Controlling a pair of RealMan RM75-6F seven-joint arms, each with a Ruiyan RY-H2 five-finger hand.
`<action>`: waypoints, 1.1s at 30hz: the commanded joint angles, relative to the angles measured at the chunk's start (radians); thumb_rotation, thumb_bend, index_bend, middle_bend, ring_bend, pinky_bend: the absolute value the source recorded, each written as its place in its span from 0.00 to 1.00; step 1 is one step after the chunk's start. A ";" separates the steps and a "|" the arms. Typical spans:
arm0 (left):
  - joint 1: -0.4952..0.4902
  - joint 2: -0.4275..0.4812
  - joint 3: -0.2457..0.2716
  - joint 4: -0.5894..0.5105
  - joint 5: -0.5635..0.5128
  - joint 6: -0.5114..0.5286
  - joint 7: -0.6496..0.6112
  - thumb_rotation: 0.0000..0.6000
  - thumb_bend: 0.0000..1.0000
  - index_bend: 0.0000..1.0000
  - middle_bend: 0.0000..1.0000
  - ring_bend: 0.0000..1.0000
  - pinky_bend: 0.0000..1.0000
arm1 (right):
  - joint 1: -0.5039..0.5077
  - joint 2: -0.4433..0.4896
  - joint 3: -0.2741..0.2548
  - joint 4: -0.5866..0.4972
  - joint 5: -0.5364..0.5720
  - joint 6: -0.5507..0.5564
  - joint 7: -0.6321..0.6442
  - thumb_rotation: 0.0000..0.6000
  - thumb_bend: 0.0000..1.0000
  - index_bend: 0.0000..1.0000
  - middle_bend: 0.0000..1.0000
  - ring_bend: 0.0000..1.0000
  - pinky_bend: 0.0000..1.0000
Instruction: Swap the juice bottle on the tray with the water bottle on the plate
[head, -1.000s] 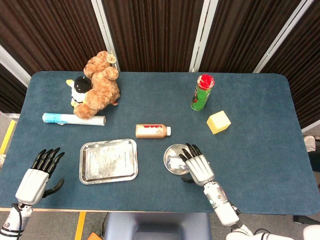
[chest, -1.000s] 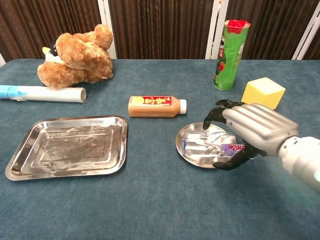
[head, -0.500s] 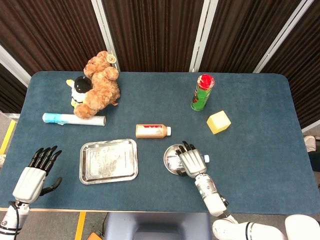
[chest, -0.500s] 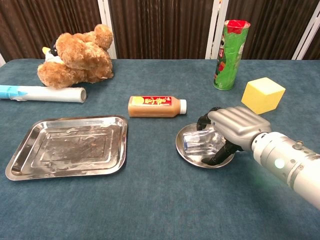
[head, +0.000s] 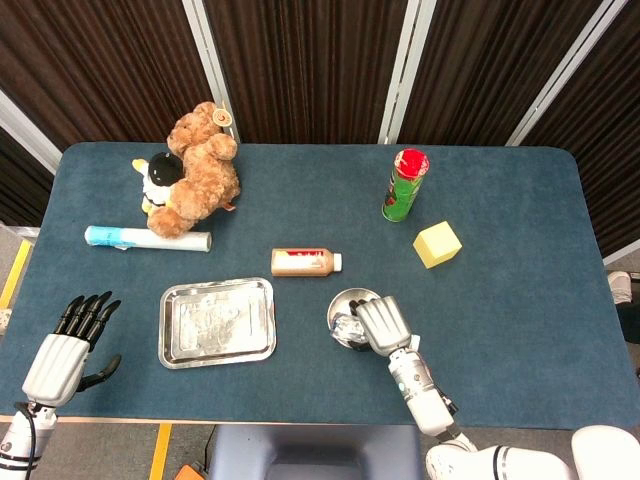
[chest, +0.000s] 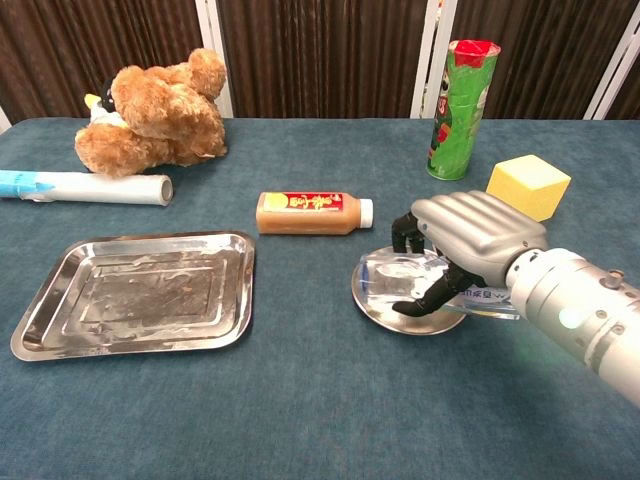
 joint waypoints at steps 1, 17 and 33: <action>0.003 0.002 -0.005 -0.004 0.000 0.000 0.002 1.00 0.35 0.00 0.00 0.00 0.04 | -0.007 0.043 -0.053 -0.108 -0.077 0.033 0.006 1.00 0.37 0.88 0.75 0.76 0.87; 0.021 0.015 -0.032 -0.006 -0.002 -0.001 0.003 1.00 0.34 0.00 0.00 0.00 0.04 | 0.058 -0.172 -0.135 0.028 -0.115 -0.063 -0.038 1.00 0.37 0.54 0.61 0.54 0.66; 0.025 0.017 -0.047 -0.011 -0.016 -0.033 0.013 1.00 0.34 0.00 0.00 0.00 0.04 | 0.049 -0.020 -0.141 -0.077 -0.145 -0.052 0.070 1.00 0.36 0.00 0.21 0.16 0.30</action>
